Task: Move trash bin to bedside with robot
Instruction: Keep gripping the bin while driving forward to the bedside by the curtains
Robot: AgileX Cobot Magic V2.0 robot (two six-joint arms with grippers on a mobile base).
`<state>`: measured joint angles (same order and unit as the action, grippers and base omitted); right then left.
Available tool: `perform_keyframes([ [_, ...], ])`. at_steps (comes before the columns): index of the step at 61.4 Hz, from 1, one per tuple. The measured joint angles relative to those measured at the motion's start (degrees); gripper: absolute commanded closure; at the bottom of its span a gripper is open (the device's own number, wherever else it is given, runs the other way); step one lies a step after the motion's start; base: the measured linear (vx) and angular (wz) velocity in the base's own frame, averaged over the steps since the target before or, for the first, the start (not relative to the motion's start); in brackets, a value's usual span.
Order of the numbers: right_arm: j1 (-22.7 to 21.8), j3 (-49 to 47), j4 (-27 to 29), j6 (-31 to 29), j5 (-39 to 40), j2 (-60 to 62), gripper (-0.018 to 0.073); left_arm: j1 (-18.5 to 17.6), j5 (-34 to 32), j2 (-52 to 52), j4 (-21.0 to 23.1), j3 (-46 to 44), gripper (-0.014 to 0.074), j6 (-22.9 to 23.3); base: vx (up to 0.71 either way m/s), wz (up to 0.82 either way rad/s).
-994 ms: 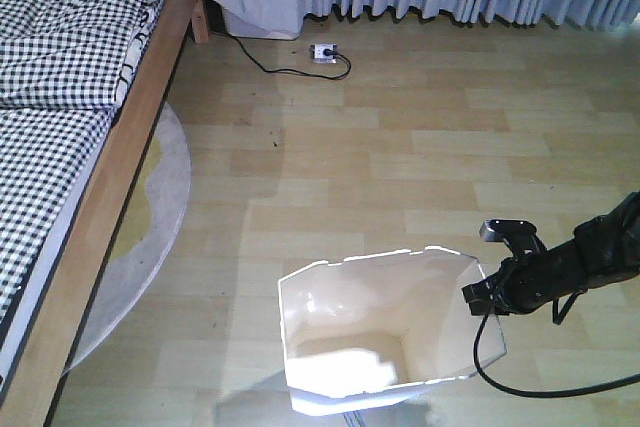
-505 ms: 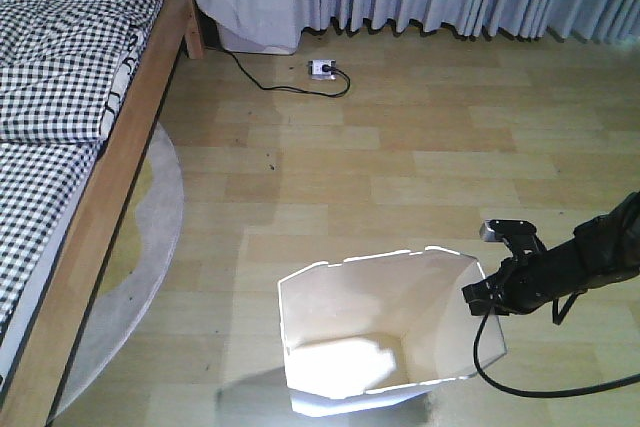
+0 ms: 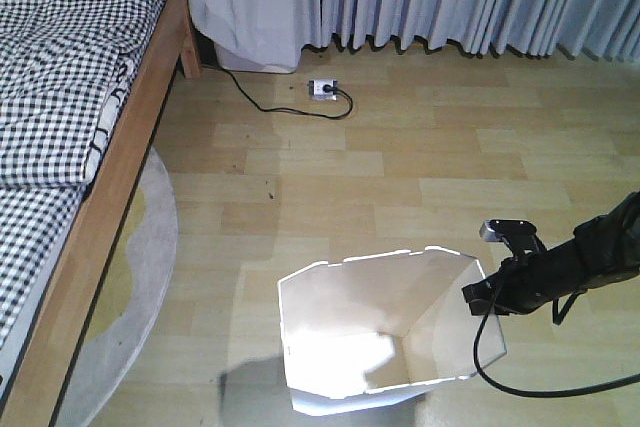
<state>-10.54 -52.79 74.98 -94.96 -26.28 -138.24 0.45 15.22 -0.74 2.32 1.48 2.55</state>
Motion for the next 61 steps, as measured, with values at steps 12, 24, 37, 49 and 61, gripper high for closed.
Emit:
perform_keyframes([
  [12,0.00,0.00,0.00,0.00,0.00,0.00,0.0566,0.00,0.00,0.00,0.00,0.00,0.0602,0.00,0.22,0.02],
  [24,0.00,0.00,0.00,0.00,0.00,0.00,0.0566,0.00,0.00,0.00,0.00,0.00,0.0602,0.00,0.21,0.02],
  [37,0.00,0.00,0.00,0.00,0.00,0.00,0.0566,0.00,0.00,0.00,0.00,0.00,0.0602,0.00,0.21,0.00],
  [49,0.00,0.00,0.00,0.00,0.00,0.00,0.0566,0.00,0.00,0.00,0.00,0.00,0.0602,0.00,0.21,-0.04],
  [61,0.00,0.00,0.00,0.00,0.00,0.00,0.0566,0.00,0.00,0.00,0.00,0.00,0.0602,0.00,0.21,-0.05],
])
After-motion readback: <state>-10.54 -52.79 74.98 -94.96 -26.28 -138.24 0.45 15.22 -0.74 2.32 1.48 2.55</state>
